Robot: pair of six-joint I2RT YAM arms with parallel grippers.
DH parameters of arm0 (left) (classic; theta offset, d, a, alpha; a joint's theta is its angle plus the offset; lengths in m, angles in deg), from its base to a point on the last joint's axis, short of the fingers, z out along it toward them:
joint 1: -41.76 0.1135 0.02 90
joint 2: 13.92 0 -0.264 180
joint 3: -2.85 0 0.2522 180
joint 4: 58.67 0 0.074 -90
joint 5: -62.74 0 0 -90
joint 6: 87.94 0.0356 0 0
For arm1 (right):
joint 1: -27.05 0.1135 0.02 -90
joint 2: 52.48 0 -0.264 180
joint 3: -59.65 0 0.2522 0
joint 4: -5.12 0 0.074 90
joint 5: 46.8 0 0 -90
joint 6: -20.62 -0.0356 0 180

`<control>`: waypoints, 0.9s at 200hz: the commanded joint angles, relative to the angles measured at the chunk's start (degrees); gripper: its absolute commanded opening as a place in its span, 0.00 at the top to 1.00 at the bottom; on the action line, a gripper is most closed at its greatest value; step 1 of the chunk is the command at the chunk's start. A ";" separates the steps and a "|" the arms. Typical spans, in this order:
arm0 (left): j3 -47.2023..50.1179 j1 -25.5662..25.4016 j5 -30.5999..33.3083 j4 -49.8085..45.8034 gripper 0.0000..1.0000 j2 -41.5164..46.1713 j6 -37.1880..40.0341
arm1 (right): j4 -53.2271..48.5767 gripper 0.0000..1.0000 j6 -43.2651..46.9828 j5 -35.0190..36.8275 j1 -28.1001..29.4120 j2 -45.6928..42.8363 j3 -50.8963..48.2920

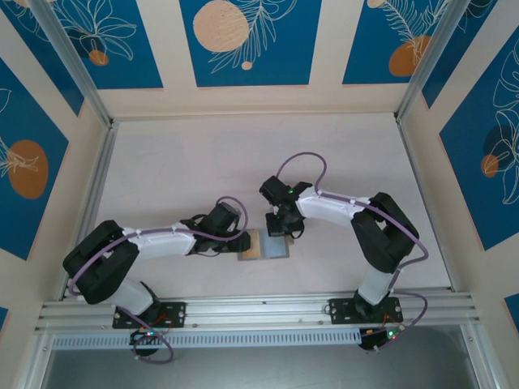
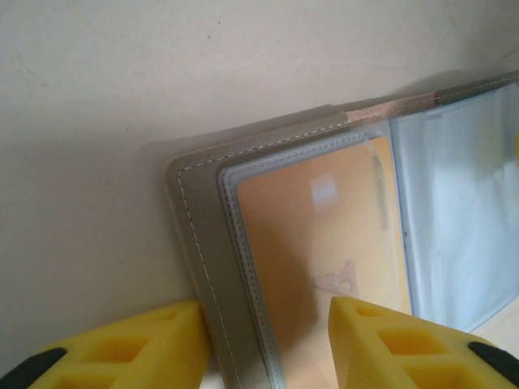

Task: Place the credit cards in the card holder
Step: Flip over the card slot on the card holder.

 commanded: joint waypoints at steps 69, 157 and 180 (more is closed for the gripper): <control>-0.06 -0.43 -3.93 -4.15 0.56 -4.92 1.14 | 9.29 0.96 -2.43 -18.68 -0.24 1.89 -0.23; 1.06 -0.45 -5.97 -3.02 0.49 -0.12 0.25 | 19.90 0.71 -8.67 -31.77 -2.59 3.07 -3.12; 2.16 -0.35 -5.01 -3.73 0.45 2.83 0.93 | 19.36 0.67 -8.84 -32.15 -2.79 4.46 -2.56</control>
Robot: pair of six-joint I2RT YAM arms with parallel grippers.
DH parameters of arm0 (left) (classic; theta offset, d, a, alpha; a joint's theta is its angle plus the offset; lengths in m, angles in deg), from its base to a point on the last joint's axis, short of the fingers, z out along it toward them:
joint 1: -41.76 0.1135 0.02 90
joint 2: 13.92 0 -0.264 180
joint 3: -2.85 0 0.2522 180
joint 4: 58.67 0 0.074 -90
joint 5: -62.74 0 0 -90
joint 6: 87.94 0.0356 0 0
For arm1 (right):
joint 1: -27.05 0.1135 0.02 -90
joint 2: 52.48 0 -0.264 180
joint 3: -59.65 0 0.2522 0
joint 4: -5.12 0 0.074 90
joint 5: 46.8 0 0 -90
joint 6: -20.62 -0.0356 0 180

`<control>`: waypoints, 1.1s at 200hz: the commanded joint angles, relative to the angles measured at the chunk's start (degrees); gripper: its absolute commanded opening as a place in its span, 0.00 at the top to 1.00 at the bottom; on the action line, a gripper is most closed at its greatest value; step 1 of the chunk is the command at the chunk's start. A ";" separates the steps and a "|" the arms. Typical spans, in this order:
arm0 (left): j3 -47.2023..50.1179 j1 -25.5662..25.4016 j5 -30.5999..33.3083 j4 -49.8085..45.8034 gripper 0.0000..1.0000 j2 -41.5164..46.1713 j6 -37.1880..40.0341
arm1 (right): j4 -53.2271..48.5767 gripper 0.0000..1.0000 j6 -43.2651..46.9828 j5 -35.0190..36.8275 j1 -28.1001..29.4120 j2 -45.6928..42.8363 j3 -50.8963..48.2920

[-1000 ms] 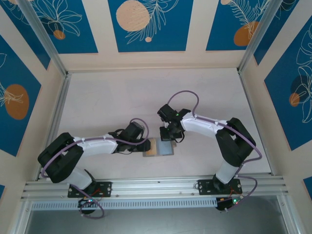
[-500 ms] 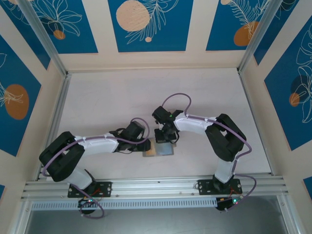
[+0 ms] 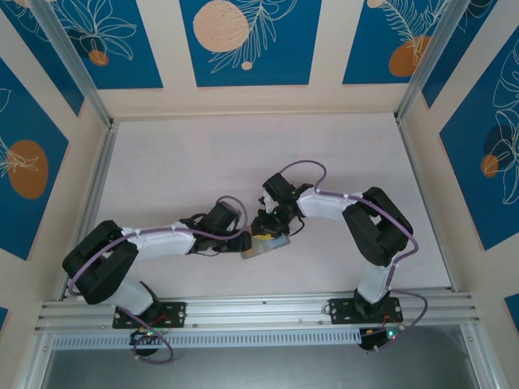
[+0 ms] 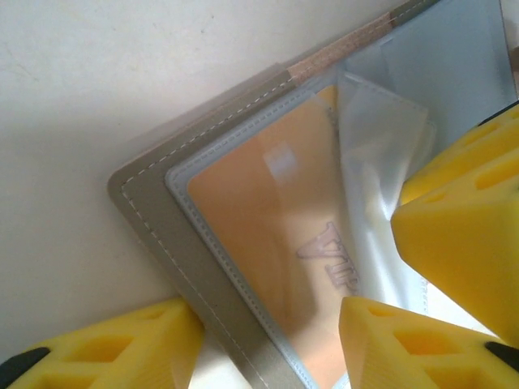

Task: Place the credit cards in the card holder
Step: Flip over the card slot on the card holder.

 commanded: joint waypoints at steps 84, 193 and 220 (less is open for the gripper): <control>5.24 -1.67 -5.04 -2.34 0.27 9.65 6.11 | 5.79 0.49 -5.23 -9.24 0.62 2.83 3.62; -1.74 -5.15 6.43 -6.09 0.26 3.66 12.08 | 4.00 0.47 -4.91 -10.99 0.31 4.77 5.46; -1.80 -6.09 9.79 -5.95 0.26 1.88 12.17 | 4.17 0.47 -4.96 -11.64 0.13 5.76 5.73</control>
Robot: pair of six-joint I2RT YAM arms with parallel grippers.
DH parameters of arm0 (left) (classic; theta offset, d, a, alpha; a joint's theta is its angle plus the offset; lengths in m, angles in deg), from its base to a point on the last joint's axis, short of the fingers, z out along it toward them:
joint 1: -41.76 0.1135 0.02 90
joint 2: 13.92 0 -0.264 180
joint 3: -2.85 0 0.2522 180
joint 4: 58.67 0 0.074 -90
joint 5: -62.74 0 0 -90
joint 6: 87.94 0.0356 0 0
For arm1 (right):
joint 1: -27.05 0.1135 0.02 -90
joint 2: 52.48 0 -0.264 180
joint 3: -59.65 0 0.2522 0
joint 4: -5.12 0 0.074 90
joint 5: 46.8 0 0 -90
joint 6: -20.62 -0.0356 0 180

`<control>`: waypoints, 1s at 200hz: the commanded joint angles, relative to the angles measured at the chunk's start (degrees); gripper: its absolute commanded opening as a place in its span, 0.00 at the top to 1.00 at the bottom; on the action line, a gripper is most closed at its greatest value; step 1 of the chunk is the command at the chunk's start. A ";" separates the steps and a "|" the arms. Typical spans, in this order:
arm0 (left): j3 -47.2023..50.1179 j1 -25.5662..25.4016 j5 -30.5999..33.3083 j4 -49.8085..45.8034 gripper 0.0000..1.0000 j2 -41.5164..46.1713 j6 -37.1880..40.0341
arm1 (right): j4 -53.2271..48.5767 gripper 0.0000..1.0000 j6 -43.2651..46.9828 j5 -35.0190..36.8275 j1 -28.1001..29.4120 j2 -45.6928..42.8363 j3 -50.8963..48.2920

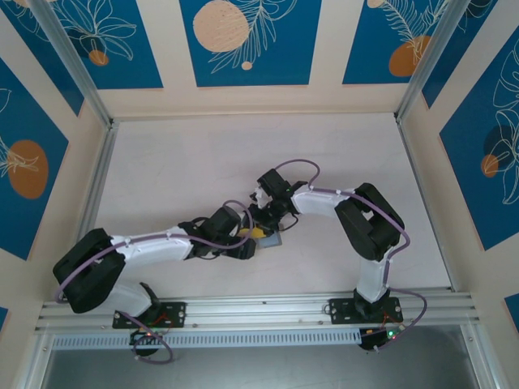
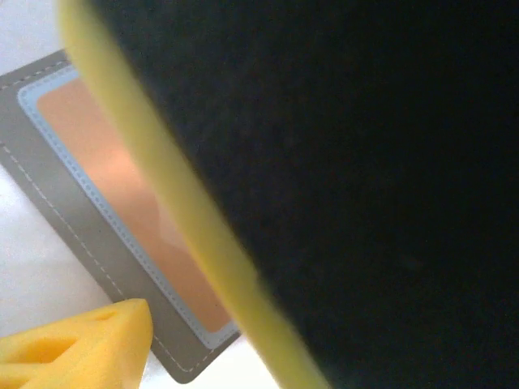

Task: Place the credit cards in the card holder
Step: Flip over the card slot on the card holder.

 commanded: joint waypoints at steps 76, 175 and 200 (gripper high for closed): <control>-0.84 -5.26 14.15 -1.16 0.26 -1.55 1.67 | -1.27 0.47 0.49 -3.96 -0.54 1.55 2.21; 0.69 -5.66 16.54 -0.67 0.27 -3.75 0.84 | -9.33 0.41 5.08 -4.93 -2.90 0.66 12.46; 0.66 -5.64 16.50 -0.20 0.27 -4.67 0.89 | -10.49 0.41 5.63 -4.97 -3.18 1.28 14.22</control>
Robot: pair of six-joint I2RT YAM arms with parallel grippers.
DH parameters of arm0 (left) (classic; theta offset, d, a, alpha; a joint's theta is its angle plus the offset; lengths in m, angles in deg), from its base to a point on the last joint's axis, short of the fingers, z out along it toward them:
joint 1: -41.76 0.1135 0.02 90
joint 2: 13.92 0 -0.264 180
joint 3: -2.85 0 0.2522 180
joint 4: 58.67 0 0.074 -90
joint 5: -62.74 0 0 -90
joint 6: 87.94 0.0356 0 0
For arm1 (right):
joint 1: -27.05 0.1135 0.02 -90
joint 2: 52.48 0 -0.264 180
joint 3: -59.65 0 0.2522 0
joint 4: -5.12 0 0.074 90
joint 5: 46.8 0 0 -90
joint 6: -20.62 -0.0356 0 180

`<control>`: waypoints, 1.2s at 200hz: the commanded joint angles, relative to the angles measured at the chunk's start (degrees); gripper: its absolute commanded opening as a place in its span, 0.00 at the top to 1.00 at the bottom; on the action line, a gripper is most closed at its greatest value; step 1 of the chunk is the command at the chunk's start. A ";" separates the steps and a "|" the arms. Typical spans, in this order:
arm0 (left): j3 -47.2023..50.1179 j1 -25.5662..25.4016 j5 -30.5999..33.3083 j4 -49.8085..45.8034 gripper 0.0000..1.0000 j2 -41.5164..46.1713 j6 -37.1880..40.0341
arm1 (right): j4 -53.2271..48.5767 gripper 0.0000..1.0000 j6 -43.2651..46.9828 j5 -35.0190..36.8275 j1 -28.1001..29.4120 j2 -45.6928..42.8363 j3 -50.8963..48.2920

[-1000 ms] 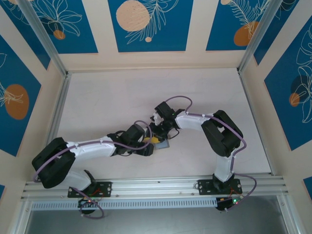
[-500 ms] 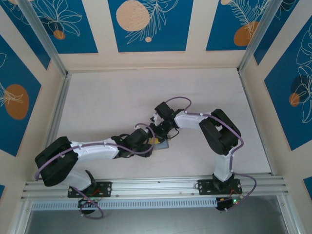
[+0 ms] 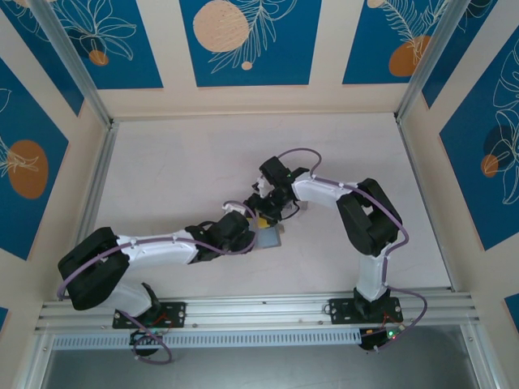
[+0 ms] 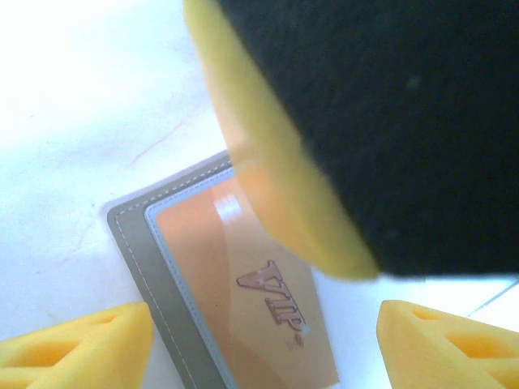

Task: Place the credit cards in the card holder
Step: Flip over the card slot on the card holder.

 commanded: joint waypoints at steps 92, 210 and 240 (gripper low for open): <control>2.59 -0.99 -1.22 -5.62 0.27 -3.83 -0.18 | -0.94 0.40 2.54 -4.33 -1.44 -0.26 9.27; 2.51 0.27 -0.79 -8.64 0.27 1.84 -2.79 | -2.90 0.39 4.61 4.82 -1.47 -11.28 -2.79; 2.65 2.20 -0.25 -11.30 0.27 6.24 -4.37 | -2.03 0.39 4.17 5.13 -1.46 -12.92 -4.98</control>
